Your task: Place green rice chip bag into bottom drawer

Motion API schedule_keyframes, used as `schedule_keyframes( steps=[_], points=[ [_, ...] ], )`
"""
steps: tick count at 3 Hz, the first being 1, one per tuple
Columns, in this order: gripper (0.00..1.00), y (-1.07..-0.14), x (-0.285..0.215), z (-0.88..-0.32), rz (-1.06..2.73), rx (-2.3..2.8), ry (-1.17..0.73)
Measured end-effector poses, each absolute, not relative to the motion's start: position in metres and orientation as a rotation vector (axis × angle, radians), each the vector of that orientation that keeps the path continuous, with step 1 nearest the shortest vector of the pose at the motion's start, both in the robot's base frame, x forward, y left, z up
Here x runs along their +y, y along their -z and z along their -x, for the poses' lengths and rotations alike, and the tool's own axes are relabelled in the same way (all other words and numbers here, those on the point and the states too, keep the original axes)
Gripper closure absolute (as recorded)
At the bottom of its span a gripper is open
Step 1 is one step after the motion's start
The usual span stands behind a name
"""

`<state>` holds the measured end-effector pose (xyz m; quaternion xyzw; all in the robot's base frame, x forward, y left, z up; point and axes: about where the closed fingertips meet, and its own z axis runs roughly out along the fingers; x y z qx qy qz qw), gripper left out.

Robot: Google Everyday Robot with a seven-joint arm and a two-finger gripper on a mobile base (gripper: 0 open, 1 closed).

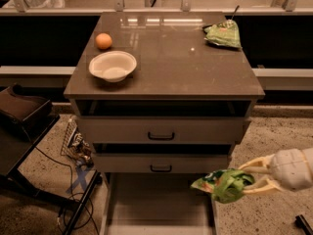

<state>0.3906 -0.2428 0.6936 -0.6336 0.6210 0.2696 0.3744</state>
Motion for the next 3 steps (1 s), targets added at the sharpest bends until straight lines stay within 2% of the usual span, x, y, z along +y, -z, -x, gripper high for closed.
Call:
schedule_keyframes(
  steps=[2, 3],
  points=[
    [1.0, -0.531, -0.184, -0.438, 1.655, 1.605, -0.83],
    [1.0, -0.434, -0.164, -0.466, 1.6, 1.66, -0.833]
  ],
)
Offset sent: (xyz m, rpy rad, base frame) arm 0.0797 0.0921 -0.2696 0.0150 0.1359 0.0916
